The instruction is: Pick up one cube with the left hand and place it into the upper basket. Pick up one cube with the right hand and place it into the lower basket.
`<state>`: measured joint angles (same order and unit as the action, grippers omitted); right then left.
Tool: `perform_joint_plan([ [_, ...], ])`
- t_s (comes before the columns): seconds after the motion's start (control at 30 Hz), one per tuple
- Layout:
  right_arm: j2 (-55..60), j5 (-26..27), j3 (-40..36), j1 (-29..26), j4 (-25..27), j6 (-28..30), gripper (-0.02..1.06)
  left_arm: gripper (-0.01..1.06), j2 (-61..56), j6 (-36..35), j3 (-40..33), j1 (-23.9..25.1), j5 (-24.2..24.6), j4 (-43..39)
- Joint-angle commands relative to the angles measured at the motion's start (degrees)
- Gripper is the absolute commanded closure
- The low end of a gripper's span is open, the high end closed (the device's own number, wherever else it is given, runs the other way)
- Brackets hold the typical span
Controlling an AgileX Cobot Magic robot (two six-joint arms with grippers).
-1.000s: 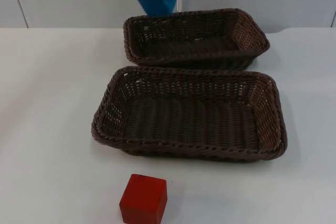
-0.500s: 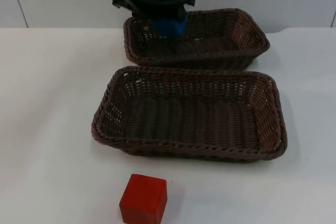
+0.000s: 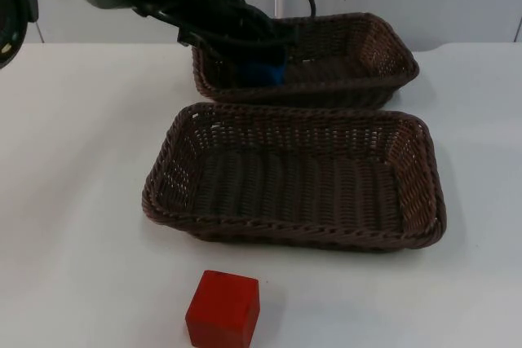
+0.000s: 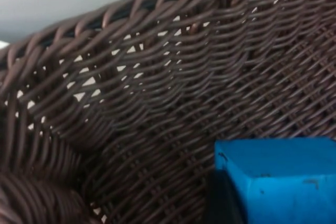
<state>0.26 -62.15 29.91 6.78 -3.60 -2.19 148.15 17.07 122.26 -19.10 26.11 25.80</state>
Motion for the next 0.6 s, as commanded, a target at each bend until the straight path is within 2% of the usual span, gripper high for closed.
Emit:
perform_joint_plan([
  [0.0, -0.3, 0.4, -0.4, -0.3, -0.2, 0.0, -0.01, 0.73, -0.4, 0.2, 0.4, -0.2, -0.8, 0.7],
  [0.1, -0.3, 0.4, -0.4, -0.3, -0.2, 0.0, -0.01, 0.43, -0.4, 0.2, 0.4, -0.2, -0.7, 1.2],
  [0.17, -0.3, 0.4, -0.4, -0.3, -0.2, 0.0, -0.01, 0.29, -0.4, 0.2, 0.4, -0.2, 0.2, 1.4],
  [0.2, -0.3, 0.4, -0.4, -0.3, -0.2, 0.0, -0.01, 0.29, -0.4, 0.2, 0.4, -0.2, 0.2, 1.4],
  [0.27, -0.3, 0.4, -0.4, -0.3, -0.2, 0.0, -0.01, 0.2, -0.9, 0.2, 0.4, -0.2, 1.2, 1.5],
  [0.33, -0.3, 0.4, -0.4, -0.3, -0.2, 0.0, -0.01, 0.17, -1.8, 0.2, 0.4, -0.2, 1.8, 1.6],
  [0.57, -0.3, 0.4, -0.4, -0.3, -0.2, 0.0, -0.01, 0.17, -6.8, 0.2, 0.4, -0.2, 3.1, 1.6],
])
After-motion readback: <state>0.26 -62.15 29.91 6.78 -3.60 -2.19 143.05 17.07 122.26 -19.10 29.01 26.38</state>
